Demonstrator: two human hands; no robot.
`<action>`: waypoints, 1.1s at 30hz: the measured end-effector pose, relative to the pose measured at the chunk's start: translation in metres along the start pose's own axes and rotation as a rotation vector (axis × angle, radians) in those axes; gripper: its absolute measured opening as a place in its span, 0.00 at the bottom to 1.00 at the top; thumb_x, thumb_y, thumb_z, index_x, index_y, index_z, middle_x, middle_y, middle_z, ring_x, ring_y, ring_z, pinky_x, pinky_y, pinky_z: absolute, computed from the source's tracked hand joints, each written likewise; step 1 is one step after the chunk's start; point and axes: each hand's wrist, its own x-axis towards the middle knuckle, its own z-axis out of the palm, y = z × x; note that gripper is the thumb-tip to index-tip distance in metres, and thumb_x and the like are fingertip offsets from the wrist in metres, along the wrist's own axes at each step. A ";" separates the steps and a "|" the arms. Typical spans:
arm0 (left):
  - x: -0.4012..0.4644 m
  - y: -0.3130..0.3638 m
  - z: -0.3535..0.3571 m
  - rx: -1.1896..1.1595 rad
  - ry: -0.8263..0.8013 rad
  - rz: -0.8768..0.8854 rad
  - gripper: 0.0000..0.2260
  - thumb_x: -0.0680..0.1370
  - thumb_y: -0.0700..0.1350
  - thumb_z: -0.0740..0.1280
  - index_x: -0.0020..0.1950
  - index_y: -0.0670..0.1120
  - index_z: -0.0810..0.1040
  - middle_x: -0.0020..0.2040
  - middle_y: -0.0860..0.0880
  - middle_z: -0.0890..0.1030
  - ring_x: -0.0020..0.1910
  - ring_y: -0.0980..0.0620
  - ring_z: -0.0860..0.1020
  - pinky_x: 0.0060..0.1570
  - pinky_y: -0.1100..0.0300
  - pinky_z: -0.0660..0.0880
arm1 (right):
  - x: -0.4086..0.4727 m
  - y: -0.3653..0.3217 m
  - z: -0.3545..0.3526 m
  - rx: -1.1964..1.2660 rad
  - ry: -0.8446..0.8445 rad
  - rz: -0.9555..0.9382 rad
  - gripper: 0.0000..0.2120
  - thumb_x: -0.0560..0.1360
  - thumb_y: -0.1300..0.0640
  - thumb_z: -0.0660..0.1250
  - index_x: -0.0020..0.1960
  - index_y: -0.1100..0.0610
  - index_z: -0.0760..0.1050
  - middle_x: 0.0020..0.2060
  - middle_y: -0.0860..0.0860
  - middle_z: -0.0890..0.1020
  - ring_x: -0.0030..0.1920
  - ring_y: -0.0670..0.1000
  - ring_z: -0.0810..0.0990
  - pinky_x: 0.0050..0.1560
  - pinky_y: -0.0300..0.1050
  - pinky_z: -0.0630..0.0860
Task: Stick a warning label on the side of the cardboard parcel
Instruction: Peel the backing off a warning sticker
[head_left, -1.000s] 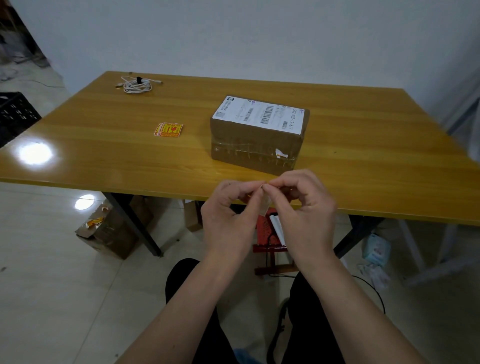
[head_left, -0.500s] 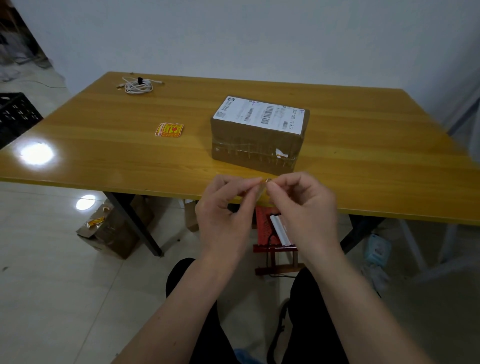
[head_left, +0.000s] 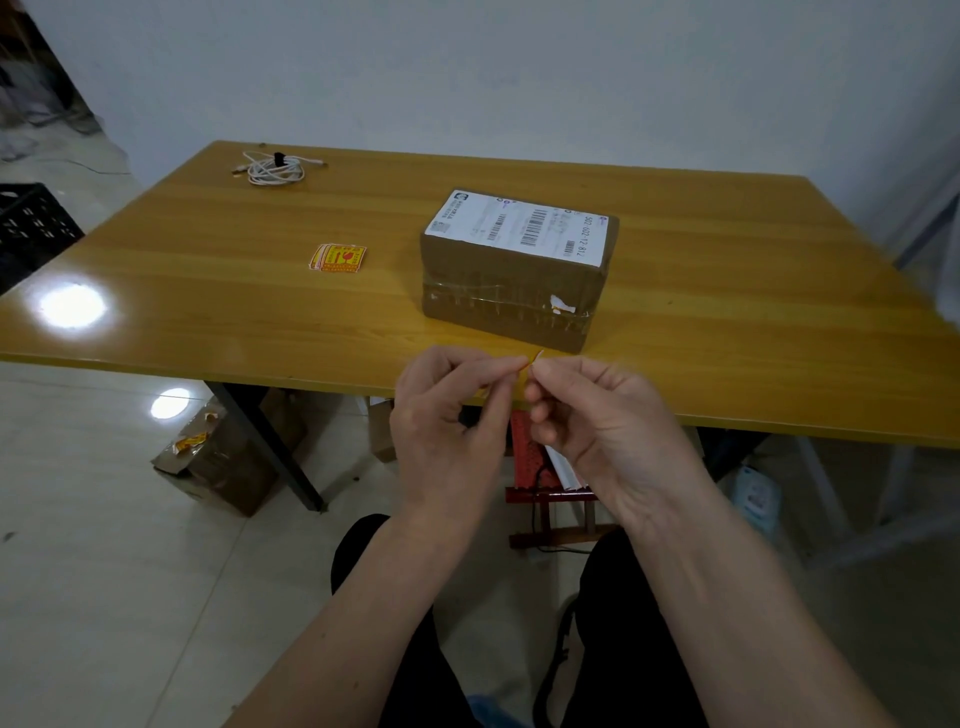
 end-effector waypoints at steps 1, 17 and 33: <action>0.000 0.000 0.000 -0.010 0.001 -0.009 0.06 0.72 0.42 0.70 0.47 0.51 0.82 0.40 0.48 0.79 0.42 0.47 0.78 0.44 0.43 0.75 | 0.000 0.001 0.000 -0.004 -0.004 -0.006 0.08 0.75 0.65 0.65 0.37 0.62 0.78 0.28 0.52 0.79 0.28 0.46 0.73 0.25 0.36 0.70; -0.003 0.001 -0.003 -0.005 0.005 -0.008 0.07 0.72 0.37 0.72 0.46 0.47 0.84 0.40 0.46 0.79 0.43 0.45 0.78 0.43 0.48 0.75 | -0.002 0.001 0.002 0.056 0.016 0.065 0.08 0.74 0.64 0.66 0.37 0.61 0.75 0.28 0.52 0.75 0.27 0.46 0.71 0.22 0.35 0.67; -0.005 0.002 -0.001 0.008 0.015 -0.012 0.06 0.72 0.43 0.70 0.47 0.52 0.82 0.40 0.48 0.79 0.42 0.47 0.77 0.44 0.42 0.74 | -0.006 0.004 0.003 0.072 0.030 0.054 0.09 0.75 0.59 0.66 0.37 0.59 0.73 0.27 0.50 0.72 0.26 0.45 0.68 0.21 0.35 0.64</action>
